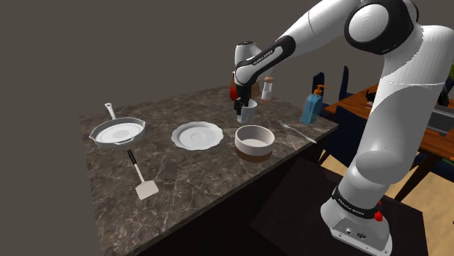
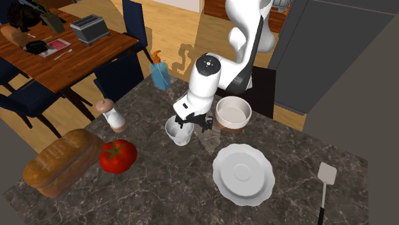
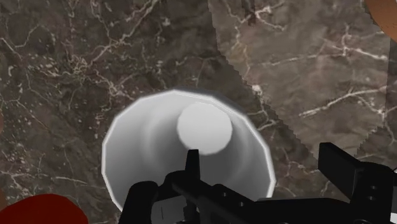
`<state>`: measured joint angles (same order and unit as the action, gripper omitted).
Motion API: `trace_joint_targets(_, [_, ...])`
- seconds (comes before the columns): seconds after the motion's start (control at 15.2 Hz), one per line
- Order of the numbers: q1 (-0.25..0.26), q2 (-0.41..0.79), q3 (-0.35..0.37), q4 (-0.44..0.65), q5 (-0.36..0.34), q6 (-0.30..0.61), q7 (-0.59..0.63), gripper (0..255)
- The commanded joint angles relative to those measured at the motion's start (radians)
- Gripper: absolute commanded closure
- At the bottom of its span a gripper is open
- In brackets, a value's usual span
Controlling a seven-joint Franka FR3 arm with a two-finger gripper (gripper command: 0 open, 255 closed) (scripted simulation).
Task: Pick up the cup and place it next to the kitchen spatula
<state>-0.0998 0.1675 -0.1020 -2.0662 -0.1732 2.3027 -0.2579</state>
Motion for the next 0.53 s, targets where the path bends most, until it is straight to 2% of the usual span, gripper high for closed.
trace_joint_targets(0.0, [0.000,0.004,0.000,-0.003,0.000,0.008,0.001,0])
trace_joint_targets(0.4, [0.000,0.004,0.000,-0.003,0.000,0.008,0.001,0])
trace_joint_targets(0.46, [0.000,0.004,0.000,-0.003,0.000,0.008,0.001,255])
